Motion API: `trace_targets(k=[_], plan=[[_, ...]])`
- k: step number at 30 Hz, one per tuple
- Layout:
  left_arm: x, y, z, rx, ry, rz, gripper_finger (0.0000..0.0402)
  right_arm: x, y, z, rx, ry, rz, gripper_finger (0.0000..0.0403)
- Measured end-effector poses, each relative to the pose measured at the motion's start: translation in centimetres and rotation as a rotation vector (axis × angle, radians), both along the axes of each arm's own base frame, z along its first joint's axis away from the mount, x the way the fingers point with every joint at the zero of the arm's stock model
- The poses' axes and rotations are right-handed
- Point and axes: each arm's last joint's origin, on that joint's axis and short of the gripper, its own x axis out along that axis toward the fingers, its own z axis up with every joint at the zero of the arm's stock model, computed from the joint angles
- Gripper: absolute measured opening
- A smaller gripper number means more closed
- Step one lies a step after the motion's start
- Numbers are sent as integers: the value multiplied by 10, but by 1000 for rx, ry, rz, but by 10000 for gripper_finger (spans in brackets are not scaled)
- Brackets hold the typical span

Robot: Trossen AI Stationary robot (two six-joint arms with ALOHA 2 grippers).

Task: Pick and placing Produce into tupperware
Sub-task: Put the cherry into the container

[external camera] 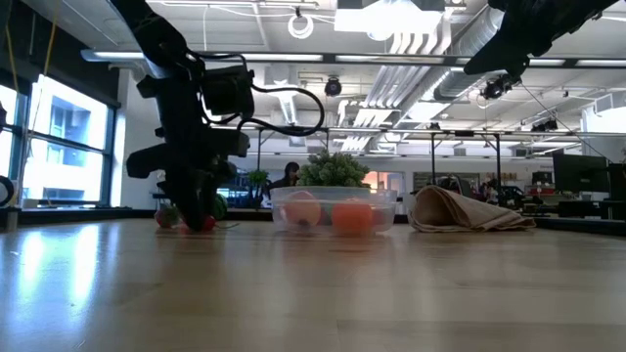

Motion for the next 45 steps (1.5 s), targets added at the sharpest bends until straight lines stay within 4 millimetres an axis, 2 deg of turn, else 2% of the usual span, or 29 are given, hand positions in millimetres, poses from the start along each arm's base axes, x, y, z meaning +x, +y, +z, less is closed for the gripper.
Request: trace_targets(k=[6, 12, 17, 25, 30, 33, 36, 42, 45], plan=[[-2, 0, 10, 39, -28, 39, 93, 0, 0, 0, -1, 0, -2, 30], [-5, -1, 30, 70, -110, 73, 93, 0, 0, 0, -1, 0, -2, 30], [-4, 0, 53, 120, -242, 109, 93, 0, 0, 0, -1, 0, -2, 30], [12, 7, 91, 185, -427, 150, 93, 0, 0, 0, -1, 0, -1, 30], [25, -2, 110, 239, -487, 66, 93, 0, 0, 0, 1, -1, 1, 30], [36, -6, 111, 248, -486, 43, 93, 0, 0, 0, 1, -1, 1, 30], [49, -4, 104, 242, -473, 35, 93, 0, 0, 0, 1, 0, 1, 30], [76, 1, 79, 178, -422, 0, 93, 0, 0, 0, 1, 0, 1, 30], [82, 2, 67, 159, -389, -4, 93, 0, 0, 0, 0, -1, 0, 30]])
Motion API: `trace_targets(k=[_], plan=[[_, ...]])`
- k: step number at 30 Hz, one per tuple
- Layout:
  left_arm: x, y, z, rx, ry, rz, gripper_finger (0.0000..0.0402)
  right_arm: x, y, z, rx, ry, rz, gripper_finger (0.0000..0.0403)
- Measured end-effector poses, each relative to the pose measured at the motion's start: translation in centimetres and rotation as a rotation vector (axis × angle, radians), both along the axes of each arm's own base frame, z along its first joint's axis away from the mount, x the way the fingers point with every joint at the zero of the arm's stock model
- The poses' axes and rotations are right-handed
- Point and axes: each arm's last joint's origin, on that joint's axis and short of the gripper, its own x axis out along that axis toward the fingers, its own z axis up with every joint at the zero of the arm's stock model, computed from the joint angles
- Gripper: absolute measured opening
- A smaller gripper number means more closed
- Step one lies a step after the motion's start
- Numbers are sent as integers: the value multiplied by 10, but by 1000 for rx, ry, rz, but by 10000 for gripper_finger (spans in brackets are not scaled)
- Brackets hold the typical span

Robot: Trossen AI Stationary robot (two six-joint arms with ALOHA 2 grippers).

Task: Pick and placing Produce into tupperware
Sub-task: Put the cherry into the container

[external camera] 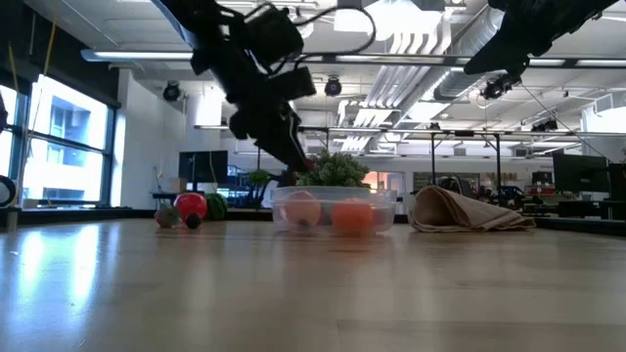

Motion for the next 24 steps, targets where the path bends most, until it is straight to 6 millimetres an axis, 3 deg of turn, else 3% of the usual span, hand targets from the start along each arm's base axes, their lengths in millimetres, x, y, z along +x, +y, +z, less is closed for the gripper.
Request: trace_targets(k=[6, 24], plan=[[3, 2, -19, -25, 71, 15, 93, 0, 0, 0, 0, 0, 0, 30], [-3, 19, -32, -63, 123, 96, 93, 0, 0, 0, -1, 0, -2, 30]])
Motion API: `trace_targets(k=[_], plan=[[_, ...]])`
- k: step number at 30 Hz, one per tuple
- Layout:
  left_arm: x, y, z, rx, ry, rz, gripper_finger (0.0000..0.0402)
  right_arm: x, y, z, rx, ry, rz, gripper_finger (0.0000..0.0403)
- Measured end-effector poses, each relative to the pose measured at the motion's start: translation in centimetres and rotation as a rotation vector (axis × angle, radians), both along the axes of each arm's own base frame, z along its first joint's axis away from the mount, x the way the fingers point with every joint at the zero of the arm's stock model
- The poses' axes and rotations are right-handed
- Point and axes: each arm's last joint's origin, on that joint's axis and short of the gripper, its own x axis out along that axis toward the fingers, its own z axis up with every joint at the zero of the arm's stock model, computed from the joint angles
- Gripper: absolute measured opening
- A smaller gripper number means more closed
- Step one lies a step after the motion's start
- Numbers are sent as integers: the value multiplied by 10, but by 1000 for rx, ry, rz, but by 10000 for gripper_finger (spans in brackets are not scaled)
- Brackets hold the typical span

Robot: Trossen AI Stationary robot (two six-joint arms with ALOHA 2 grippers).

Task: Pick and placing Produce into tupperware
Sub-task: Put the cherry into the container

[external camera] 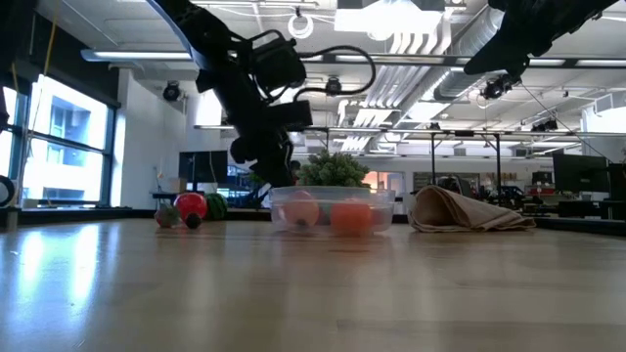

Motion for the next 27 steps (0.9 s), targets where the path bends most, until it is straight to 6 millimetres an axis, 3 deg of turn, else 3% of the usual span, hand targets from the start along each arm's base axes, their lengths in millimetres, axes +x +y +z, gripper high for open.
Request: trace_targets(k=[21, 27], plan=[[1, 1, -3, 6, 3, 5, 94, 0, 0, 0, 2, 0, 3, 30], [1, 1, -3, 12, 5, 8, 125, 0, 0, 0, 2, 0, 3, 30]])
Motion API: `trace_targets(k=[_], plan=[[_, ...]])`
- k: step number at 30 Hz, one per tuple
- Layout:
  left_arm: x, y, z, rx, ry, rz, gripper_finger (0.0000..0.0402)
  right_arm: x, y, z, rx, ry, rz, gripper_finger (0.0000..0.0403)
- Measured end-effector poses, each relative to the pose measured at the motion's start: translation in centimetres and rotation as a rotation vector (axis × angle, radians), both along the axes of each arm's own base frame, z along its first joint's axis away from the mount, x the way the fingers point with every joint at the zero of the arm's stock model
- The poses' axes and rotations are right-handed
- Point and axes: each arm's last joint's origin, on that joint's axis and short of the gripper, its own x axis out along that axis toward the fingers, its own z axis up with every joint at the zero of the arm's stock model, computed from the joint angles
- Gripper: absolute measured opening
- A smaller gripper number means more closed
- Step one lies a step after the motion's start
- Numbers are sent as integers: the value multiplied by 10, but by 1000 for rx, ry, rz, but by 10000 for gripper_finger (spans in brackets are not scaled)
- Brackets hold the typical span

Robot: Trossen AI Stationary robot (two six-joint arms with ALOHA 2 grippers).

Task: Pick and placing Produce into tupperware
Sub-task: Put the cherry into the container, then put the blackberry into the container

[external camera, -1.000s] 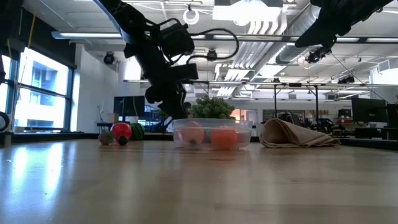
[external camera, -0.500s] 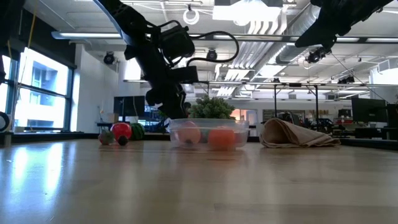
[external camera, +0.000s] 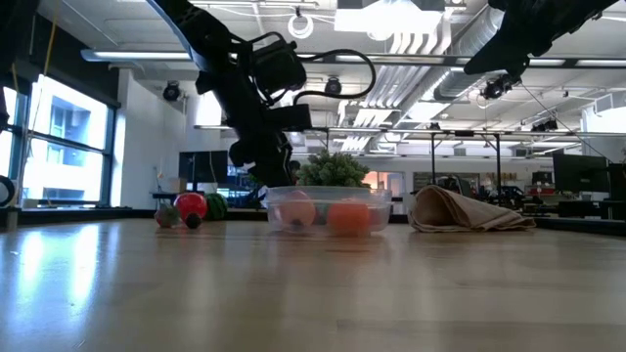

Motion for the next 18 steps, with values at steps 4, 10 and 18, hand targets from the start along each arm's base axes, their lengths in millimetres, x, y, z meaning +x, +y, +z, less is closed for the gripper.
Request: trace_targets(k=[4, 10, 18], plan=[[0, 0, 0, 0, 0, 0, 145, 0, 0, 0, 0, 0, 0, 30], [1, 0, 2, 4, 4, -7, 148, 0, 0, 0, -1, 0, 0, 30], [11, 5, 40, -20, 72, 34, 148, 0, 0, 0, 0, 0, -1, 30]])
